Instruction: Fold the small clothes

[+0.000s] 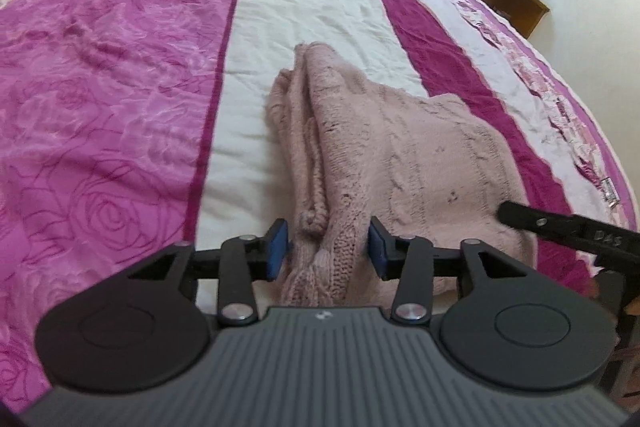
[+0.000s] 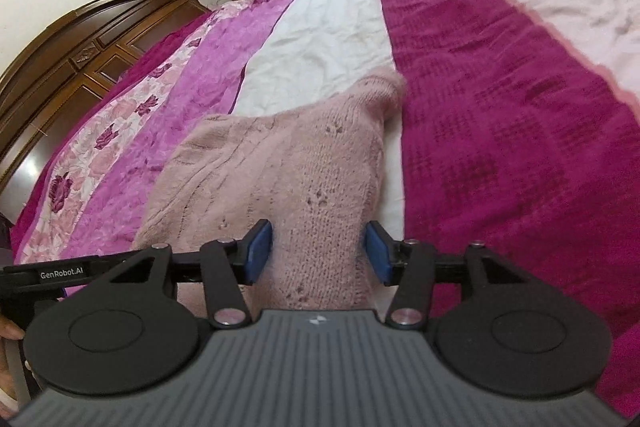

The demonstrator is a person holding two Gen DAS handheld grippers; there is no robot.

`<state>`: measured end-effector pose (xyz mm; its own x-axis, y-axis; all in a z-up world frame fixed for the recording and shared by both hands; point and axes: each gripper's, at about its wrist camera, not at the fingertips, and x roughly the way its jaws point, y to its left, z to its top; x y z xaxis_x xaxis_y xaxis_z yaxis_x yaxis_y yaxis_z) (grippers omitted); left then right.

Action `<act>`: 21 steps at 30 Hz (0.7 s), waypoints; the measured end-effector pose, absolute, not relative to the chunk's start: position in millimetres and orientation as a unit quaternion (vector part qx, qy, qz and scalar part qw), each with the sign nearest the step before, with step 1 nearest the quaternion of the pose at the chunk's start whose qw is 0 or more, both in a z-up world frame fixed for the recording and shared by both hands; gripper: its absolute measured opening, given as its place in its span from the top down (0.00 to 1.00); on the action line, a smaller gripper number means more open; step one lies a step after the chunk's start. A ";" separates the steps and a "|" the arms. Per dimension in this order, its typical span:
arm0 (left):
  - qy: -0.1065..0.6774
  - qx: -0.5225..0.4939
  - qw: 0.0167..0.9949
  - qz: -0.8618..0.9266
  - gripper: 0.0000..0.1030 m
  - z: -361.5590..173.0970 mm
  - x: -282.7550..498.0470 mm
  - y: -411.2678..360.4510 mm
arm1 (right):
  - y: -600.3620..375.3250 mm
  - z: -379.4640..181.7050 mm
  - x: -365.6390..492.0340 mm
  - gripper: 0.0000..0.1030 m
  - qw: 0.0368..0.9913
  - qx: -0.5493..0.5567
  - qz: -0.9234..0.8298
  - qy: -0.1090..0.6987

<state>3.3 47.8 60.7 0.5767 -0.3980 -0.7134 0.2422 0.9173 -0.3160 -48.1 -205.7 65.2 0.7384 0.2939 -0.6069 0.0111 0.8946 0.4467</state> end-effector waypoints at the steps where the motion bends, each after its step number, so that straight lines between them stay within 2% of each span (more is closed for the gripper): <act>1: 0.425 -0.095 0.882 -0.179 0.50 59.2 3.4 48.9 | -205.8 65.0 -49.1 0.44 0.907 0.214 0.078 0.354; 5: 0.433 -0.109 0.876 -0.184 0.50 60.8 9.9 49.7 | -209.5 61.1 -46.5 0.44 0.901 0.229 0.075 0.361; 10: 0.422 -0.101 0.877 -0.208 0.51 71.7 31.5 42.0 | -228.0 66.0 -21.1 0.29 0.891 0.284 0.075 0.345; 15: 0.426 -0.131 0.871 -0.207 0.48 67.6 71.1 34.6 | -246.0 58.5 23.6 0.28 0.869 0.329 0.094 0.358; 19: 0.440 -0.162 0.859 -0.208 0.47 54.2 98.7 31.9 | -241.3 45.3 49.1 0.29 0.870 0.301 0.099 0.379; 20: 0.440 -0.177 0.856 -0.207 0.47 50.8 103.0 33.5 | -238.8 41.8 53.5 0.32 0.868 0.299 0.105 0.382; 21: 0.436 -0.188 0.856 -0.206 0.49 48.6 105.1 34.9 | -235.6 40.1 57.2 0.43 0.869 0.295 0.111 0.381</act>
<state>105.1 34.9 48.6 0.5355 -0.5165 -0.6682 0.1898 0.8446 -0.5007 57.2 -235.6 40.1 0.6844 0.4183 -0.5972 0.0316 0.8013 0.5975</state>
